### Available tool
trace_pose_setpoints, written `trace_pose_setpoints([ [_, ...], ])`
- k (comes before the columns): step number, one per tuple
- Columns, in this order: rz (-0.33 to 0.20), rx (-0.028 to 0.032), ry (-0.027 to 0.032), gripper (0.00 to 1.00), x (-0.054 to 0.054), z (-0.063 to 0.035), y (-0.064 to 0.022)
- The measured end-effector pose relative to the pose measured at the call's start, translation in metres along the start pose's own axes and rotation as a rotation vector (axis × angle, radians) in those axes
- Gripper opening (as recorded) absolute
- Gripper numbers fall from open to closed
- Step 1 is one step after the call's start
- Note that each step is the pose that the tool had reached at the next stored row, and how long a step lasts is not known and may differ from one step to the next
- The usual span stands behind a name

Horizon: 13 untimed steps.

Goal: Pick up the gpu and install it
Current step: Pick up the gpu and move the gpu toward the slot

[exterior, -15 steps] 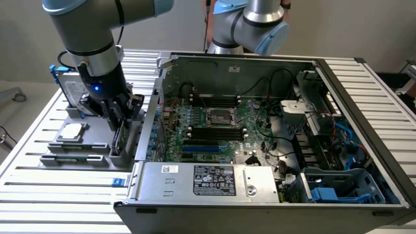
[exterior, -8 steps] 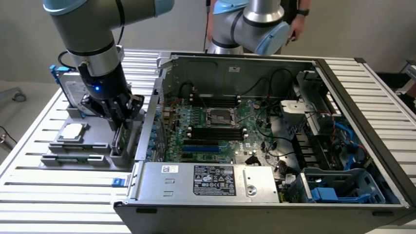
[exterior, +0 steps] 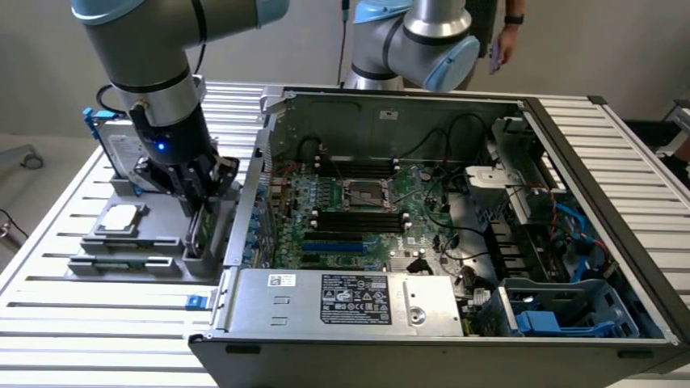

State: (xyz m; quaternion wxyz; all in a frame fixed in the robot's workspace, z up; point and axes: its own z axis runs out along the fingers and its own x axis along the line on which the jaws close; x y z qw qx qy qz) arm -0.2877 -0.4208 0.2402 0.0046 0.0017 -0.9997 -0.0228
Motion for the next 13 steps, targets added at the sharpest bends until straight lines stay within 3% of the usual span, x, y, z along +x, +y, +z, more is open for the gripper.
trace_pose_setpoints([
  [7, 0.000, -0.0158, -0.0003, 0.27, 0.000, -0.0164, 0.0008],
  [13, 0.000, -0.0242, -0.0002, 0.27, 0.000, -0.0368, 0.0017],
])
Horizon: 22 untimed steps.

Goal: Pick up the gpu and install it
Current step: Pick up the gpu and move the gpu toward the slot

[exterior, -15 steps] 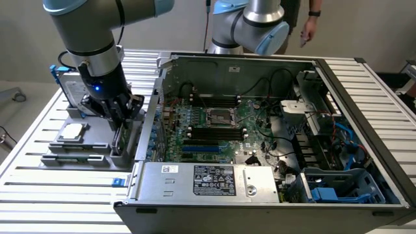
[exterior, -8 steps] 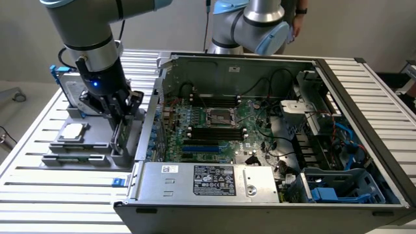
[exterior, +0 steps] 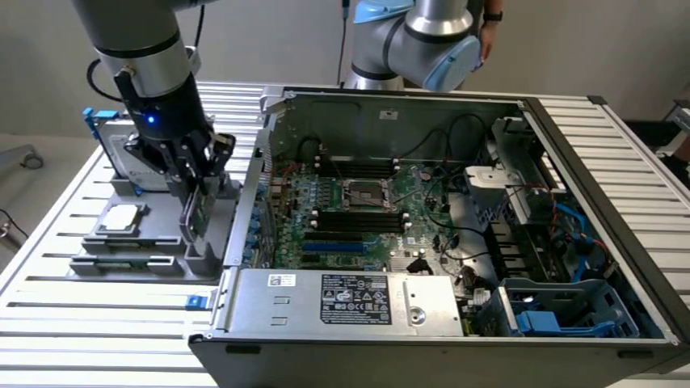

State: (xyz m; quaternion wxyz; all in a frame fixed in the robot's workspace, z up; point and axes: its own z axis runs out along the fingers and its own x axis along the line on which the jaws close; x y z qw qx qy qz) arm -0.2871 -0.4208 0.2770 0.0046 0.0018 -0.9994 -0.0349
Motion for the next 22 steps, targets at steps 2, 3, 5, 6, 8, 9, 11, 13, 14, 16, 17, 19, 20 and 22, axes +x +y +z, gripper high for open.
trace_pose_setpoints([
  [2, 0.000, -0.0017, 0.0000, 0.27, 0.000, -0.0078, 0.0005],
  [3, 0.000, -0.0024, 0.0000, 0.27, 0.000, -0.0125, 0.0009],
  [5, 0.000, -0.0034, 0.0000, 0.27, -0.001, -0.0214, 0.0015],
  [6, 0.000, -0.0036, 0.0000, 0.27, -0.001, -0.0259, 0.0018],
  [8, 0.000, -0.0041, -0.0001, 0.27, -0.002, -0.0348, 0.0024],
  [9, 0.000, -0.0041, 0.0001, 0.27, -0.002, -0.0394, 0.0027],
  [11, 0.000, -0.0047, 0.0001, 0.27, -0.003, -0.0486, 0.0033],
  [13, -0.001, -0.0064, -0.0001, 0.27, -0.005, -0.0577, 0.0036],
  [14, -0.001, -0.0072, 0.0002, 0.27, -0.007, -0.0622, 0.0036],
  [16, -0.001, -0.0098, 0.0001, 0.27, -0.010, -0.0716, 0.0029],
  [17, -0.001, -0.0107, 0.0000, 0.27, -0.011, -0.0760, 0.0024],
  [19, -0.001, -0.0121, 0.0001, 0.27, -0.013, -0.0853, 0.0010],
  [20, -0.001, -0.0129, 0.0000, 0.27, -0.014, -0.0899, 0.0002],
  [22, -0.001, -0.0139, 0.0001, 0.27, -0.016, -0.0991, -0.0014],
])
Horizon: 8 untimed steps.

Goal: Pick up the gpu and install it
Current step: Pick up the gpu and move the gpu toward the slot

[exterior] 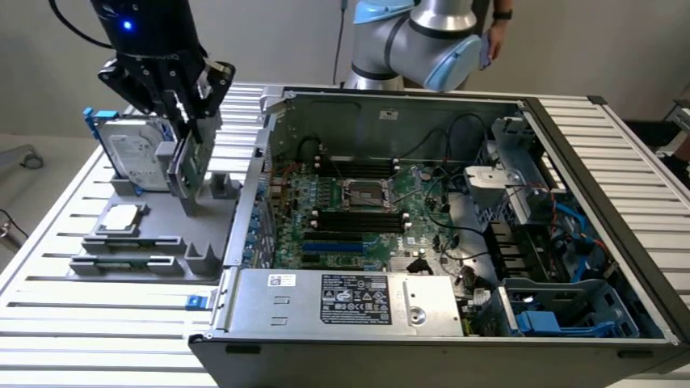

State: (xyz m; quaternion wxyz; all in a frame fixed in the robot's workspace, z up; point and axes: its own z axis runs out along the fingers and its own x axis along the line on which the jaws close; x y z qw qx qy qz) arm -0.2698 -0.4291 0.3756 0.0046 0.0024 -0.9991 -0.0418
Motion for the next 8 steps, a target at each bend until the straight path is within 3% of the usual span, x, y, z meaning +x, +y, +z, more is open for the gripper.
trace_pose_setpoints([
  [4, 0.000, -0.0032, 0.0001, 0.27, -0.005, -0.0187, -0.0034],
  [8, 0.000, -0.0126, 0.0009, 0.27, -0.016, -0.0327, -0.0055],
])
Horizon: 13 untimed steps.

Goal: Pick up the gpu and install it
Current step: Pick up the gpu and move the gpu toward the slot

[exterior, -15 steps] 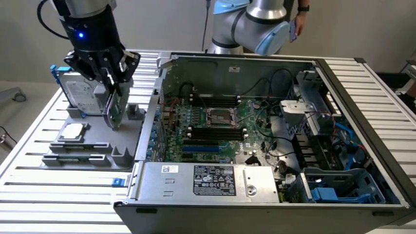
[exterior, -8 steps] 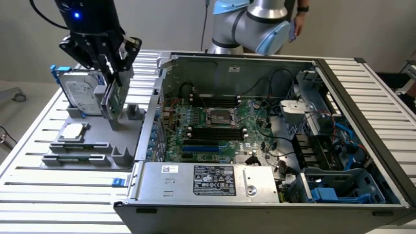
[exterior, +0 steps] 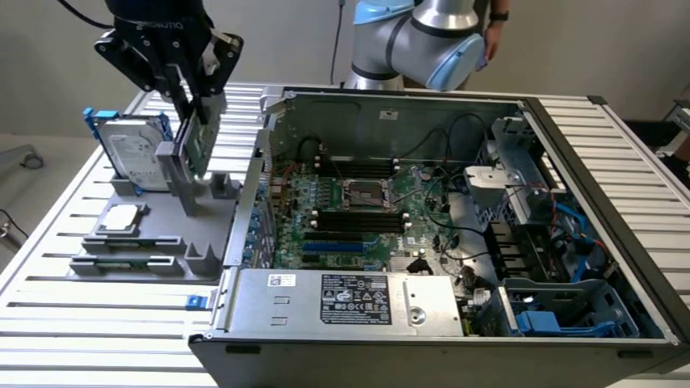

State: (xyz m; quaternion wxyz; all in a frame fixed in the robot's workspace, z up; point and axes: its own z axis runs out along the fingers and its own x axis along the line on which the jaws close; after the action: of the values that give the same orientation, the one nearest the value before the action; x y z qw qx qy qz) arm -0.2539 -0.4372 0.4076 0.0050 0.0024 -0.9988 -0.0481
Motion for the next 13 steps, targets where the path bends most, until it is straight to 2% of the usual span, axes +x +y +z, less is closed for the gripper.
trace_pose_setpoints([
  [9, 0.000, -0.0244, 0.0058, 0.27, -0.030, -0.0271, -0.0042],
  [13, 0.001, -0.0322, 0.0095, 0.27, -0.045, -0.0335, -0.0065],
])
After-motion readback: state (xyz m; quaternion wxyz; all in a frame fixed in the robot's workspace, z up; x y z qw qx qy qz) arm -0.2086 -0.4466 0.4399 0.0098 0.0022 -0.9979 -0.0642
